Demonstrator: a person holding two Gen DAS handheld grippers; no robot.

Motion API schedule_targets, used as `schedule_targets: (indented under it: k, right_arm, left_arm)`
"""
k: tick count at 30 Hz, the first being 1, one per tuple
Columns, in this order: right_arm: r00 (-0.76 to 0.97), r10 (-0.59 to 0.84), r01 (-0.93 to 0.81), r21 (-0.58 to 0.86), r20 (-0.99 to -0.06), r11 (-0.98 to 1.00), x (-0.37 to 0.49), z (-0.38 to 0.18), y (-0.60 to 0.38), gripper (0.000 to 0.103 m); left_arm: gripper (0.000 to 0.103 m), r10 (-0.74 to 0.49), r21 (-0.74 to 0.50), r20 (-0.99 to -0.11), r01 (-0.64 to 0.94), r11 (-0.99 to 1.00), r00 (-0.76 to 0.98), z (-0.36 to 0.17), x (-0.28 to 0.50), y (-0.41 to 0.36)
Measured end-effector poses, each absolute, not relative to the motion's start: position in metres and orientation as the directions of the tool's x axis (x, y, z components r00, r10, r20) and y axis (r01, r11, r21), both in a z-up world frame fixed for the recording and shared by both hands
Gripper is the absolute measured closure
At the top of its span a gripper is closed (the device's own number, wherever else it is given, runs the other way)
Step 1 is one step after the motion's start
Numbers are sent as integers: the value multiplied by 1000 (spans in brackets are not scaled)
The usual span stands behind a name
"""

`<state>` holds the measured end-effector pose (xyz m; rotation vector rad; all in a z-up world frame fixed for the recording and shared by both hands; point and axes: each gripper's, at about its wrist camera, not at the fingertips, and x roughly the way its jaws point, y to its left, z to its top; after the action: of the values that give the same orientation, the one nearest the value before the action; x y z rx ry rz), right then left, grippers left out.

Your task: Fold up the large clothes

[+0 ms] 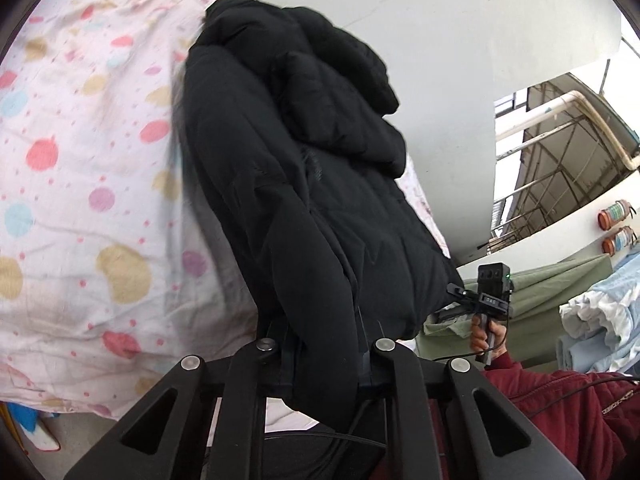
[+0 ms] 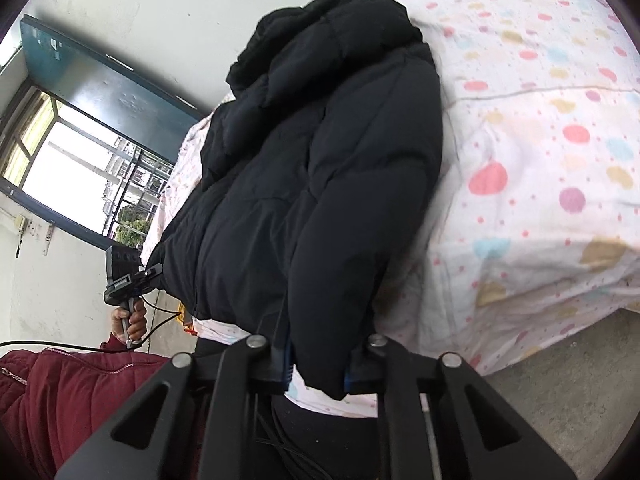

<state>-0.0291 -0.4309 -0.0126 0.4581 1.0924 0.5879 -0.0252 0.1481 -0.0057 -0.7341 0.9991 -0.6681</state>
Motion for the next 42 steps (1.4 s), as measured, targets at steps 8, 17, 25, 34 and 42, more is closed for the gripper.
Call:
schedule_targets:
  k: [8,17,25,34,42]
  right_arm:
    - [402,671,-253,629,-623,735,-25,5,-436,88]
    - [515,716,-297,685,-471,665,-8,40,-450,88]
    - [600,723,-312,733,-342,605,30,73,-458,88]
    - [668,703,-283,792,-242,541,110,104,-457,88]
    - [733,652,-160,882,-194,443,200,97,-454,88]
  left_arm:
    - [90,-810,-854,-363,184,487,460,17,-19,153]
    - [90,-807,-875,-224,251,413,547,56,4,165]
    - [89,-797,-888,-139,281,363,588,86,47,178]
    - [89,-752,-907,-80,266,327,654,109,110,192]
    - [89,-710,-926,-92,202,318,698,114,187,197]
